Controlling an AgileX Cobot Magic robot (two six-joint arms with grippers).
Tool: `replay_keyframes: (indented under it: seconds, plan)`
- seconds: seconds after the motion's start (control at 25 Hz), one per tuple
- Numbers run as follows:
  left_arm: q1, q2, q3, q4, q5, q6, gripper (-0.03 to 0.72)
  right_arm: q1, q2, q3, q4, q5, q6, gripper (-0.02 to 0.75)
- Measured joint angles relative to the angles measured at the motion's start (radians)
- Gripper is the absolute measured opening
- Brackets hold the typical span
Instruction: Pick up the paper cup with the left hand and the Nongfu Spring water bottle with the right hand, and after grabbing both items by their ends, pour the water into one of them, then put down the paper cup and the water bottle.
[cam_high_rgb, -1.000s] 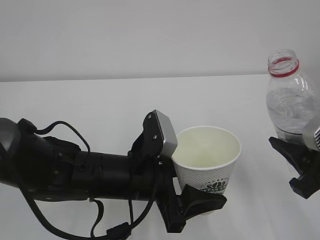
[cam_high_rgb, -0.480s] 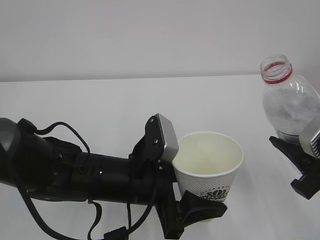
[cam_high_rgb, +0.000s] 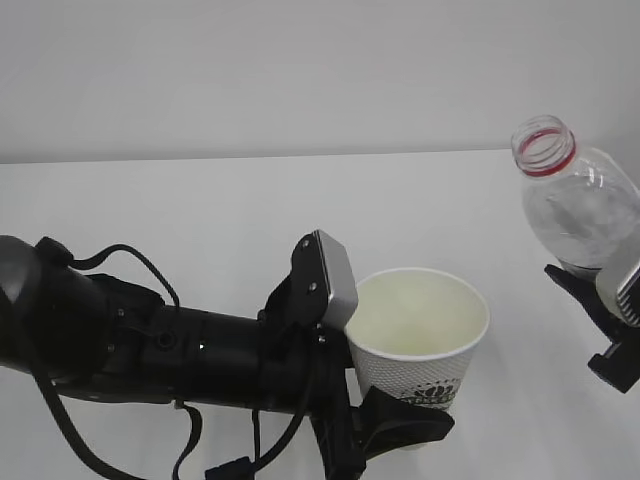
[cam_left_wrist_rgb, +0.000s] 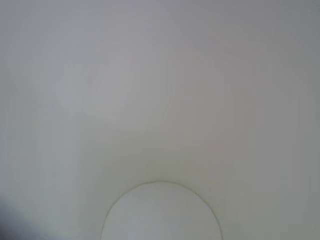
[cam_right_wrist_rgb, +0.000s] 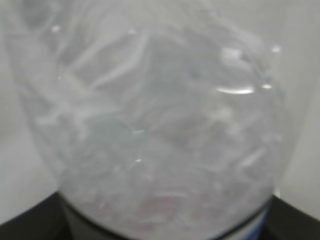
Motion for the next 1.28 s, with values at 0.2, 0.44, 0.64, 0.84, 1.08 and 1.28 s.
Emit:
replay_keyframes:
  seconds: [0.2,0.44,0.64,0.84,1.08,1.28]
  plan:
    - [0.000,0.000,0.000,0.008,0.000,0.000,0.503,0.000,0.000,0.000,0.000,0.000,-0.030,0.467]
    - [0.000,0.000,0.000,0.008,0.000,-0.001,0.503,0.000,0.000,0.000,0.000,-0.002,-0.059,0.466]
    - [0.000,0.000,0.000,0.008,0.000,-0.002,0.503,0.000,0.000,0.000,0.002,-0.002,-0.109,0.466]
    - [0.000,0.000,0.000,0.016,-0.004,-0.005,0.503,0.000,0.000,0.000,0.002,-0.004,-0.169,0.466]
    - [0.000,0.000,0.000,0.034,-0.014,-0.010,0.503,0.000,0.000,0.000,0.002,-0.004,-0.231,0.466]
    - [-0.006,0.000,0.000,0.038,-0.018,-0.012,0.503,0.000,0.000,0.000,0.006,-0.004,-0.292,0.466]
